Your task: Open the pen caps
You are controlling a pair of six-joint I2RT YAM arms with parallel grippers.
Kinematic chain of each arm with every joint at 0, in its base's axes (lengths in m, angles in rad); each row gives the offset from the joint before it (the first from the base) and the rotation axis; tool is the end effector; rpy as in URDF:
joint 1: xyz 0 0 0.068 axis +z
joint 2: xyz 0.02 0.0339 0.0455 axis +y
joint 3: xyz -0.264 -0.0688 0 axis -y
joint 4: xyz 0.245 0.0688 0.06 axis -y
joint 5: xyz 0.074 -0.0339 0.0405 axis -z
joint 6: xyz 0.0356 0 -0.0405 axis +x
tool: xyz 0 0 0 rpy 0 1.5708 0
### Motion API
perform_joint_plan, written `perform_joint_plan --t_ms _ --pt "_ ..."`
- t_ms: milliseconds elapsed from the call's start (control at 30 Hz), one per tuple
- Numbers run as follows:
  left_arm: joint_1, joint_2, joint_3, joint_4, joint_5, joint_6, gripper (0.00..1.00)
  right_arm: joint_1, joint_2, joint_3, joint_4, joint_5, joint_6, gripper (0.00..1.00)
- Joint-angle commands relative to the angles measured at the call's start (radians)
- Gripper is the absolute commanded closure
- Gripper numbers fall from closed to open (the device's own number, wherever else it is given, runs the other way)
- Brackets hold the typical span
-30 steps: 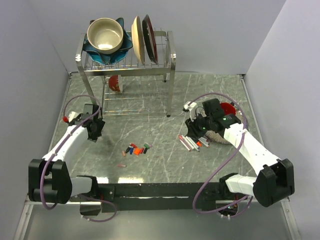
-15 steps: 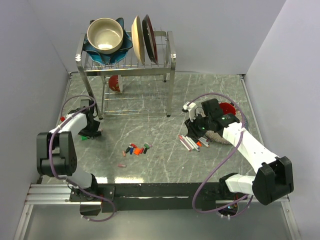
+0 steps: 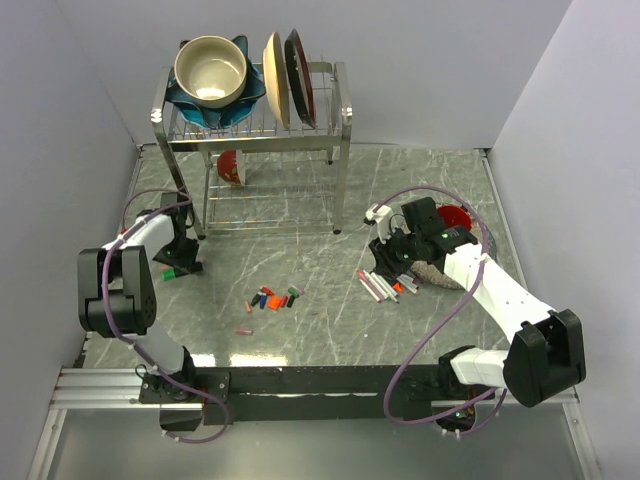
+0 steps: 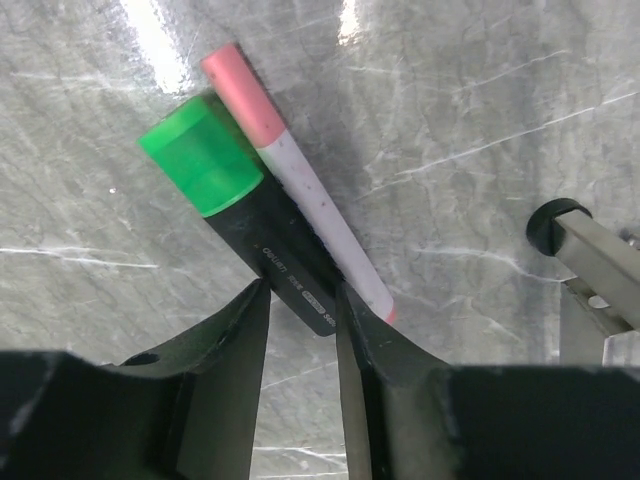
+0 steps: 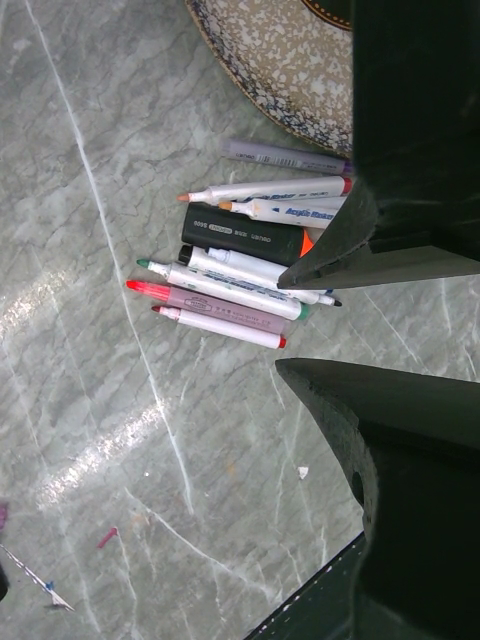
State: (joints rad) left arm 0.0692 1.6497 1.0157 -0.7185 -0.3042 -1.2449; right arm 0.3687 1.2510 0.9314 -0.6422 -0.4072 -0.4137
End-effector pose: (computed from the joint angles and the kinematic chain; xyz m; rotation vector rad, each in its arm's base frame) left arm 0.2957 0.0312 0.1745 -1.7393 2.1781 0.1861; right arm 0.2276 0.1031 0.2566 -1.0956 2.2337 0.4949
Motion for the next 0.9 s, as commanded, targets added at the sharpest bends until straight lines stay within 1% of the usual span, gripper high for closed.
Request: perform_joint_plan --t_ms 0,333,533,800,867 --pt "0.000 0.016 0.024 -0.036 0.020 0.019 0.64 0.006 -0.009 0.038 0.016 0.005 -0.010 0.58" --pt "0.000 -0.016 -0.020 -0.050 0.047 0.013 0.64 0.006 -0.022 0.038 0.018 0.004 -0.011 0.58" --pt "0.001 -0.068 -0.063 -0.047 0.045 0.005 0.63 0.006 -0.033 0.037 0.021 0.005 -0.013 0.58" --pt "0.001 -0.071 -0.106 -0.053 0.043 -0.001 0.62 0.004 -0.054 0.032 0.024 0.005 -0.016 0.58" --pt "0.001 -0.085 -0.127 -0.045 0.040 -0.002 0.60 0.004 -0.056 0.032 0.024 0.005 -0.016 0.58"
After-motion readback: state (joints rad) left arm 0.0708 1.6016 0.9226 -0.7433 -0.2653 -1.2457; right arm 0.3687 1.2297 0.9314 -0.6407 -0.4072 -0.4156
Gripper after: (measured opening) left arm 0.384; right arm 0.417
